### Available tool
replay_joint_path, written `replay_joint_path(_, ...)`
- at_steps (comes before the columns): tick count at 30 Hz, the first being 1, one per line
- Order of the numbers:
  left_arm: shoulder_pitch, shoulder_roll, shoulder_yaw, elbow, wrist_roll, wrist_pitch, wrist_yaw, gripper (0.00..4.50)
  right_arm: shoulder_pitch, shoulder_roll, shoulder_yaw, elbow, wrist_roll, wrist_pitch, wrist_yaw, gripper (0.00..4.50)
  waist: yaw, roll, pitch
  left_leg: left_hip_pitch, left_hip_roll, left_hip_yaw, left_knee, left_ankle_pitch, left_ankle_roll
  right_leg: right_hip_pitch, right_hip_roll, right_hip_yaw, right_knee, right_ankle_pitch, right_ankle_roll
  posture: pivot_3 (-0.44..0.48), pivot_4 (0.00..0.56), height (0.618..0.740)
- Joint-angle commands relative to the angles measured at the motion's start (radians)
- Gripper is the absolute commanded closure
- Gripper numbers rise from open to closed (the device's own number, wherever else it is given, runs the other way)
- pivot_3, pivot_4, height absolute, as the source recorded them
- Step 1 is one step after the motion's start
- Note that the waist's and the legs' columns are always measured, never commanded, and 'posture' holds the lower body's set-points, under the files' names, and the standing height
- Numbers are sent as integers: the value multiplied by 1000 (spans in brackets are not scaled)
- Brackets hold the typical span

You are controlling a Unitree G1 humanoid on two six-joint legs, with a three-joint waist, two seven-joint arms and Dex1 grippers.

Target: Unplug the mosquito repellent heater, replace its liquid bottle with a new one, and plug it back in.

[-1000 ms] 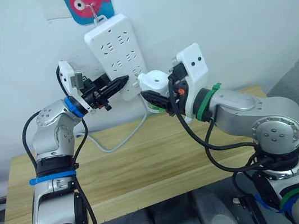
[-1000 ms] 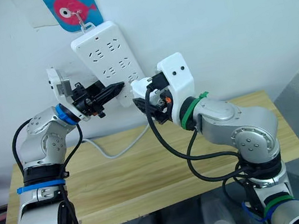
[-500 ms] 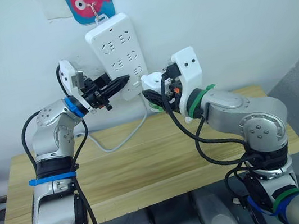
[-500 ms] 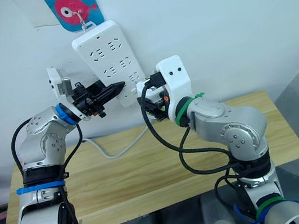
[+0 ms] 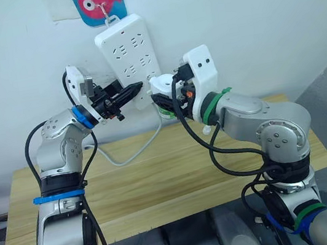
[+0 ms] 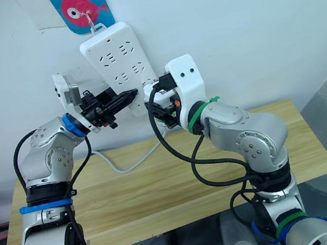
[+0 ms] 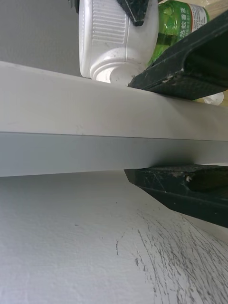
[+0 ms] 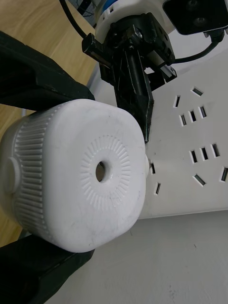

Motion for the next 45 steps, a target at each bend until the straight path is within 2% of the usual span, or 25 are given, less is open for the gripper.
replay_joint_path(1,-2,-6,16,-61,-23,-10,2,3194,-32,10,-9,-23,-19,-27,18,1528,0,0,0,0,0,0,0,0,0,0,0,0,0,0,0,-256,252,730)
replay_joint_path(18,-1,-7,14,-58,-21,-13,-4,3194,-36,17,-23,-29,-77,-31,58,1528,-1,0,0,0,0,0,0,0,0,0,0,0,-1,0,0,-265,241,730)
replay_joint_path(34,2,-22,2,-110,-24,23,37,3194,-69,129,3,-25,-123,-4,42,1528,2,0,0,0,0,0,0,0,0,0,0,0,0,0,0,-248,248,730)
replay_joint_path(45,4,-25,-1,-123,-31,36,32,3194,-92,128,43,20,-185,-29,81,1528,5,0,0,0,0,0,0,0,0,0,0,0,0,0,0,-238,244,730)
